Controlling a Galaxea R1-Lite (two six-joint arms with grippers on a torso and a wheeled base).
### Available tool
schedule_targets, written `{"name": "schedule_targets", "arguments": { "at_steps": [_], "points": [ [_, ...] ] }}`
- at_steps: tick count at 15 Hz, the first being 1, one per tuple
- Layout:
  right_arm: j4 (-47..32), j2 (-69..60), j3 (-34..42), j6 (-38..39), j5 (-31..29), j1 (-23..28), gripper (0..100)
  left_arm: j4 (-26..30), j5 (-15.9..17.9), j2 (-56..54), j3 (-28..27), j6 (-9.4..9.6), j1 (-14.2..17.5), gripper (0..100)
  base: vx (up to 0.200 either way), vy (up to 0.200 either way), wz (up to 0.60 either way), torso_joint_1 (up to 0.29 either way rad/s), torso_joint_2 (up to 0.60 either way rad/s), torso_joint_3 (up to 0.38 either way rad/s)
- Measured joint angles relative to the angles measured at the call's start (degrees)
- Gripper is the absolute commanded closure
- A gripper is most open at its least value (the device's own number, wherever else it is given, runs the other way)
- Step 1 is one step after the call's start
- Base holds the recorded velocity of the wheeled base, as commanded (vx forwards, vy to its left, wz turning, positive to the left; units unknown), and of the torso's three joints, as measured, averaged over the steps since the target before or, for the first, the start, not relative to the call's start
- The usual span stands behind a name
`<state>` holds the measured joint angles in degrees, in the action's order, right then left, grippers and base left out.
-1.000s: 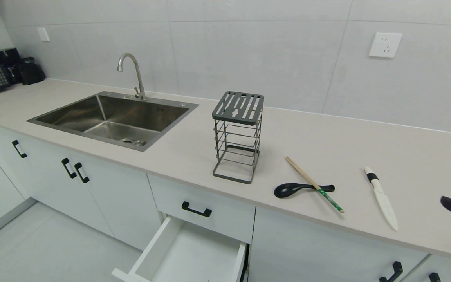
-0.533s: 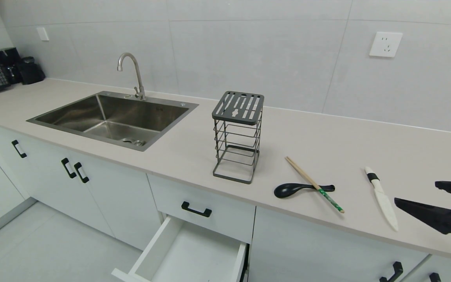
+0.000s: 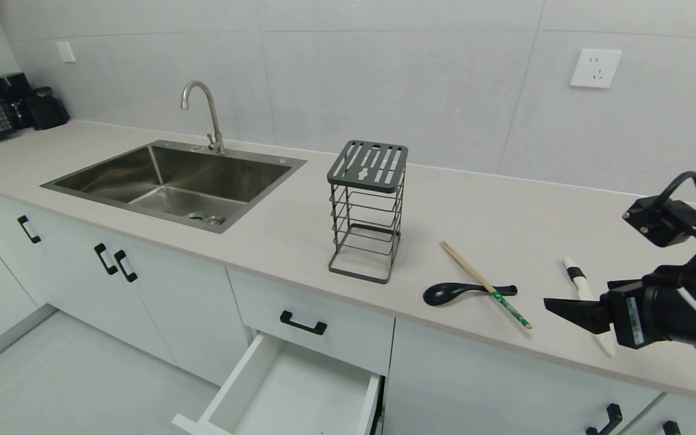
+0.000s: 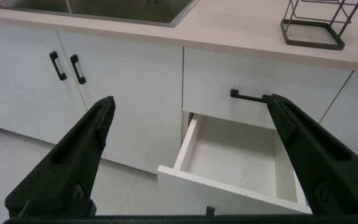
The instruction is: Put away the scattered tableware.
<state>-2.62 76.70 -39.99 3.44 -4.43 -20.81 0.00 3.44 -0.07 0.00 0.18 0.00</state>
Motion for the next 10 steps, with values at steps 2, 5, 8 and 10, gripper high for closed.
{"name": "schedule_targets", "arguments": {
  "at_steps": [2, 5, 8, 10],
  "points": [
    [0.22, 2.38, 0.24, 0.46, -0.13, -0.82, 0, 0.0, 0.0, 0.0, 0.0, -0.02, 0.0, 0, 0.0, 0.0, 0.0, 0.0, 0.0, 0.0],
    [3.41, 5.77, 1.84, 0.48, -0.24, -1.62, 0, 0.0, 0.0, 0.0, 0.0, 0.0, 0.0, 0, 0.0, 0.0, 0.0, 0.0, 0.0, 0.0],
    [6.52, 9.74, 4.21, 0.37, -0.26, -2.84, 0, 0.0, 0.0, 0.0, 0.0, -0.02, 0.0, 0, 0.0, 0.0, 0.0, 0.0, 0.0, 0.0],
    [6.97, 11.69, 4.18, 0.41, -0.24, -3.11, 0, 0.0, 0.0, 0.0, 0.0, 0.0, 0.0, 0, 0.0, 0.0, 0.0, 0.0, 0.0, 0.0]
  ]
}}
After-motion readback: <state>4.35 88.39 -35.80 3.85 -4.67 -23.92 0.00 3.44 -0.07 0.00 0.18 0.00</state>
